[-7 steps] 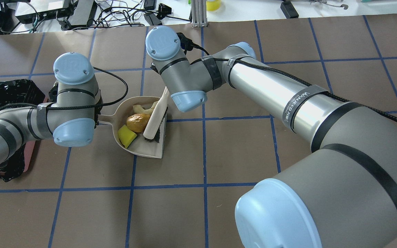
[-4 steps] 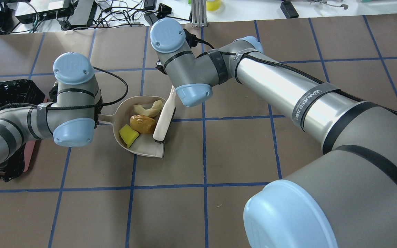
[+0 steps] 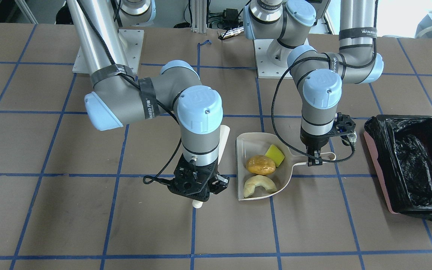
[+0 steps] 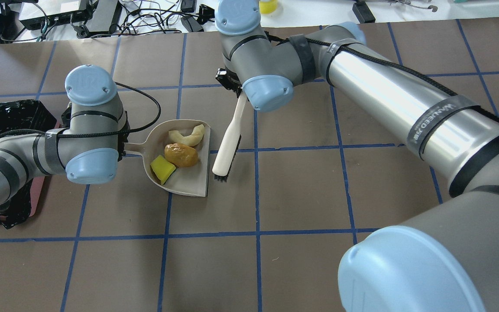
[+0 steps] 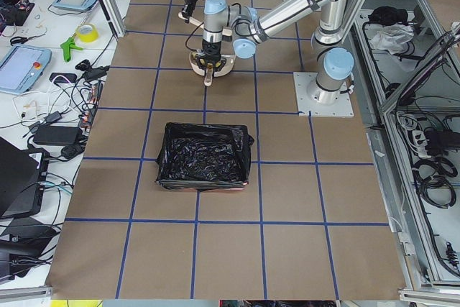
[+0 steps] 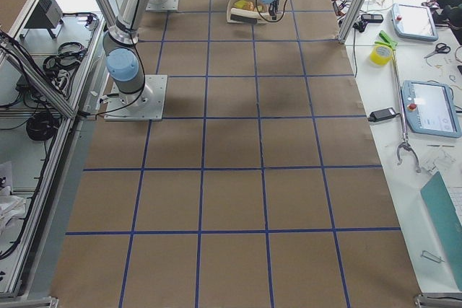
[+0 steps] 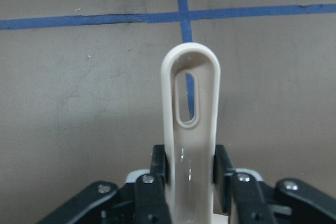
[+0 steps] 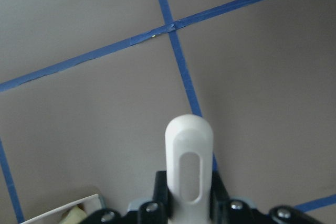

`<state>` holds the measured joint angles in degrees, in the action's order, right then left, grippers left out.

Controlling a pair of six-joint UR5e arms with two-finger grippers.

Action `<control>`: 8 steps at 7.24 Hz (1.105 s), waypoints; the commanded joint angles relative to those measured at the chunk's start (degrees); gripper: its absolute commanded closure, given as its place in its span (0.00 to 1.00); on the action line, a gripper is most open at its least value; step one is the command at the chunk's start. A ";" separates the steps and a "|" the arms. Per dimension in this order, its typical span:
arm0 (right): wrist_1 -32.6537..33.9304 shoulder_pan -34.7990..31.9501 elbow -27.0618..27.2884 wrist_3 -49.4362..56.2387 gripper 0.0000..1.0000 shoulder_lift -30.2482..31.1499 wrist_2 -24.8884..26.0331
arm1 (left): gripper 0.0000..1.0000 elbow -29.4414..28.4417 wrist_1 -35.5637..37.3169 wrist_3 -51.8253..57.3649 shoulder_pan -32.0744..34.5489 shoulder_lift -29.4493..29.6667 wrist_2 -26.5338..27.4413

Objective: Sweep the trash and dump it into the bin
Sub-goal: 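Return the brush with the right gripper while the left gripper lifts the dustpan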

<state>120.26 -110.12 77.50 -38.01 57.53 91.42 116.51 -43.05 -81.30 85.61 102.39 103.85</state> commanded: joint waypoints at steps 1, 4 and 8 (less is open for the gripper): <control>-5.27 7.95 0.28 9.73 0.85 3.01 -3.70 | 1.00 -1.02 -0.80 0.00 -0.35 -0.53 -3.39; -7.32 22.27 0.20 31.47 0.85 4.52 -4.14 | 1.00 -1.72 -3.26 -0.26 -2.10 -1.23 -12.84; 0.02 34.77 -0.86 49.93 0.85 -0.73 -4.23 | 1.00 -18.55 -25.81 0.70 -9.92 -2.20 -19.21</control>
<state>116.43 -78.53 77.02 7.73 59.41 87.29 103.53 -62.41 -81.17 77.71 100.40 85.16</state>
